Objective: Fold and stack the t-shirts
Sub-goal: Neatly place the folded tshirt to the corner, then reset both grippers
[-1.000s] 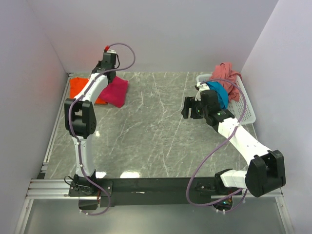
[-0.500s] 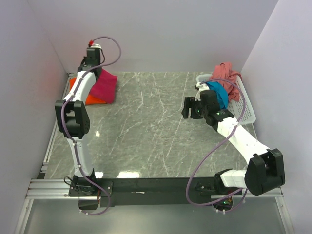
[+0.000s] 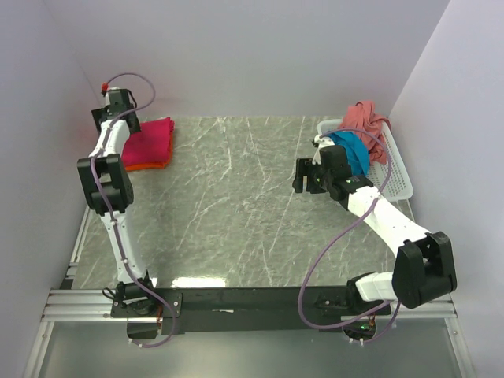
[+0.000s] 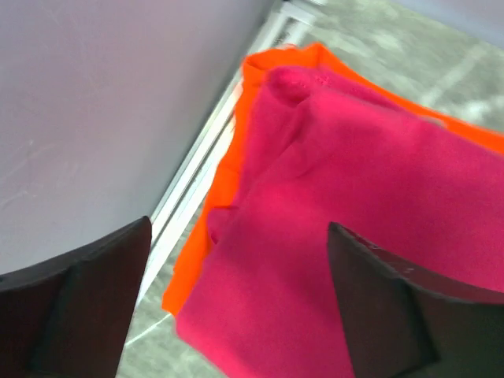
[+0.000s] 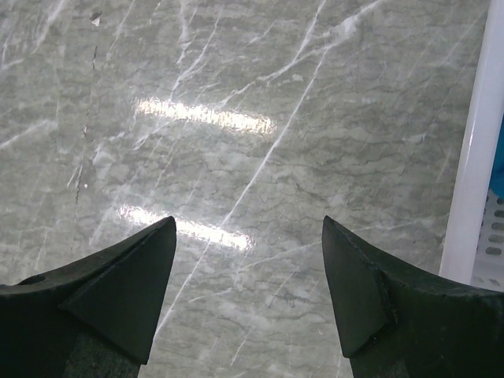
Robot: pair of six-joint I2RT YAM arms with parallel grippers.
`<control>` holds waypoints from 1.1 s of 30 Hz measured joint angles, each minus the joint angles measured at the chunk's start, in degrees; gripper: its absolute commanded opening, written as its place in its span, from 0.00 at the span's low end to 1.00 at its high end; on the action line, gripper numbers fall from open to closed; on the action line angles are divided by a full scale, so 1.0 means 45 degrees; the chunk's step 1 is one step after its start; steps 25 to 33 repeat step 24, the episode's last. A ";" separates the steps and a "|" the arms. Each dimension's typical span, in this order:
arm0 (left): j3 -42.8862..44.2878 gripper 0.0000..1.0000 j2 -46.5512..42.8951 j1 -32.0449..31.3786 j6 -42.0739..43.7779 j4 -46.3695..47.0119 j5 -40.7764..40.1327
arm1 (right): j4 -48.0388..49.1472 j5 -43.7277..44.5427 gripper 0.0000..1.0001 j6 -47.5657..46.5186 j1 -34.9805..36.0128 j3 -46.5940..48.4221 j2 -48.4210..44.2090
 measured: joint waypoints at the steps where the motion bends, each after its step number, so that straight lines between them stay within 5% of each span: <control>1: 0.0447 0.99 0.0316 0.0117 -0.0384 -0.0427 0.0024 | -0.0010 0.0005 0.81 0.0000 0.0000 0.0000 0.0000; 7: 0.0826 0.99 -0.0457 0.0476 -0.2302 -0.1583 0.0447 | -0.0049 0.0015 0.82 0.0151 0.0000 0.0000 -0.0175; 14: -0.5100 0.99 -0.7631 -0.0340 -0.4833 -0.0277 0.2176 | 0.0063 0.0117 0.84 0.0835 0.0000 -0.0248 -0.1948; 19: -0.8884 1.00 -1.1555 -0.2603 -0.6562 0.1112 0.2448 | 0.0287 0.0345 0.86 0.1428 0.0000 -0.1477 -0.3546; 24: -1.0535 0.99 -1.1361 -0.4794 -0.7538 0.0933 0.2492 | 0.0282 0.0685 0.87 0.1943 0.0000 -0.2720 -0.4522; 33: -1.0535 0.99 -1.1361 -0.4794 -0.7538 0.0933 0.2492 | 0.0282 0.0685 0.87 0.1943 0.0000 -0.2720 -0.4522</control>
